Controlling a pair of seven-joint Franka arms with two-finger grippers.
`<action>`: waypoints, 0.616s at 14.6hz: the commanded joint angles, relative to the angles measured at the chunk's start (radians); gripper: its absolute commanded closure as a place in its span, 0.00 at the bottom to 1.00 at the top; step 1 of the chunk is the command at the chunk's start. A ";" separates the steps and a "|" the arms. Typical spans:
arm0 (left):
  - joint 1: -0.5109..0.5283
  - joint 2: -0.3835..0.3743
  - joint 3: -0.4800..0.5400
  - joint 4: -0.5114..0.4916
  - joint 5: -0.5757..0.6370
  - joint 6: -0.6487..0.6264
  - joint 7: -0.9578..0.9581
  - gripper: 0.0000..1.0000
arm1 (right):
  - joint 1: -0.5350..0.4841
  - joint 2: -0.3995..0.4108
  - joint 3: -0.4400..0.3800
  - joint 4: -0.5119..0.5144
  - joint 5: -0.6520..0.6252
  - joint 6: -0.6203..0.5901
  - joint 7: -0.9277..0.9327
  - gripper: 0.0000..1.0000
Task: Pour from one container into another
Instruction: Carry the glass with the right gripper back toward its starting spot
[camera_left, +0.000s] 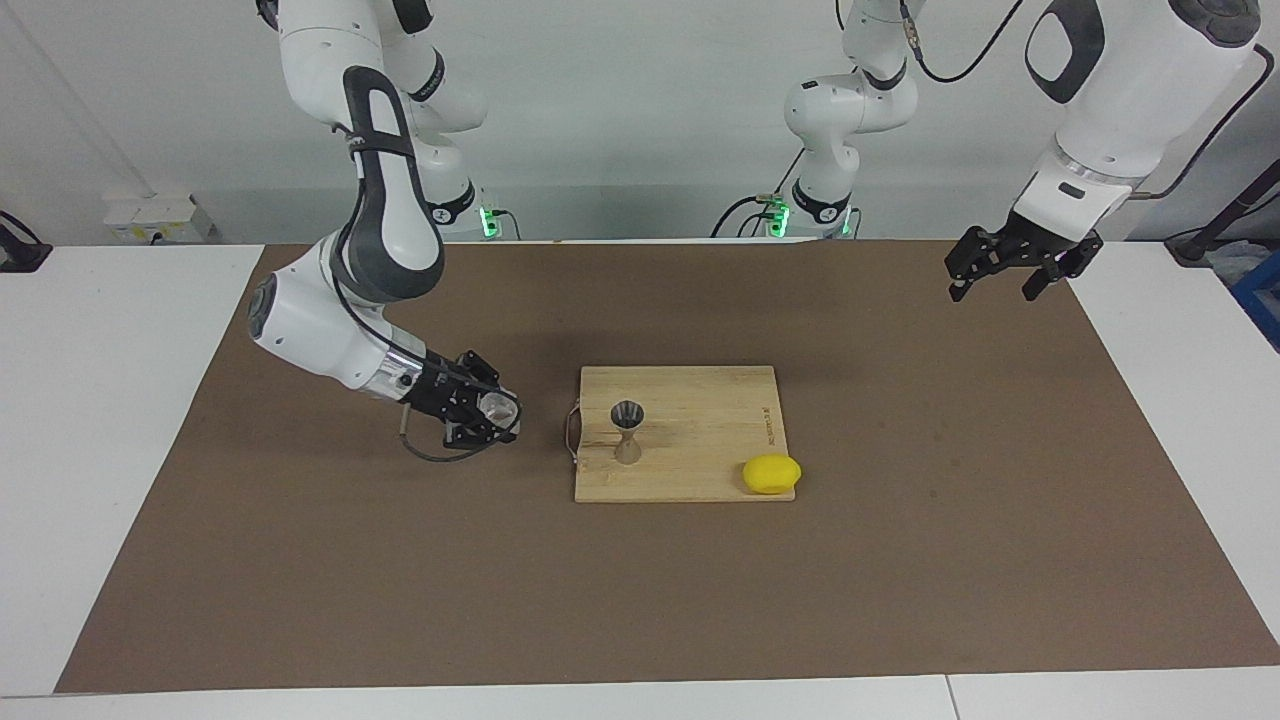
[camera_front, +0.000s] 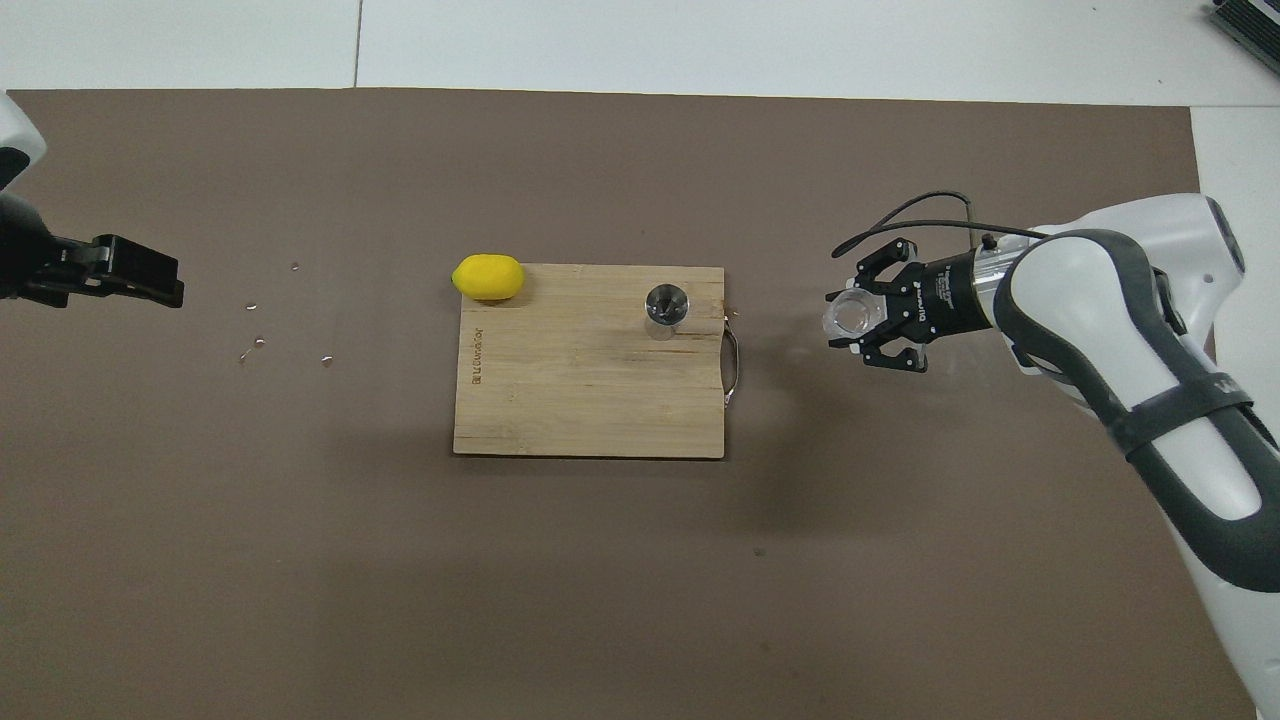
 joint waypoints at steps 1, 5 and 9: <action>0.010 -0.026 -0.006 -0.034 0.016 0.020 -0.008 0.00 | -0.094 -0.039 0.012 -0.109 0.060 -0.029 -0.152 1.00; 0.012 -0.027 -0.006 -0.036 0.016 0.020 -0.008 0.00 | -0.216 -0.005 0.012 -0.162 0.070 -0.084 -0.350 1.00; 0.012 -0.027 -0.006 -0.036 0.016 0.020 -0.010 0.00 | -0.279 0.019 0.010 -0.177 0.070 -0.098 -0.420 1.00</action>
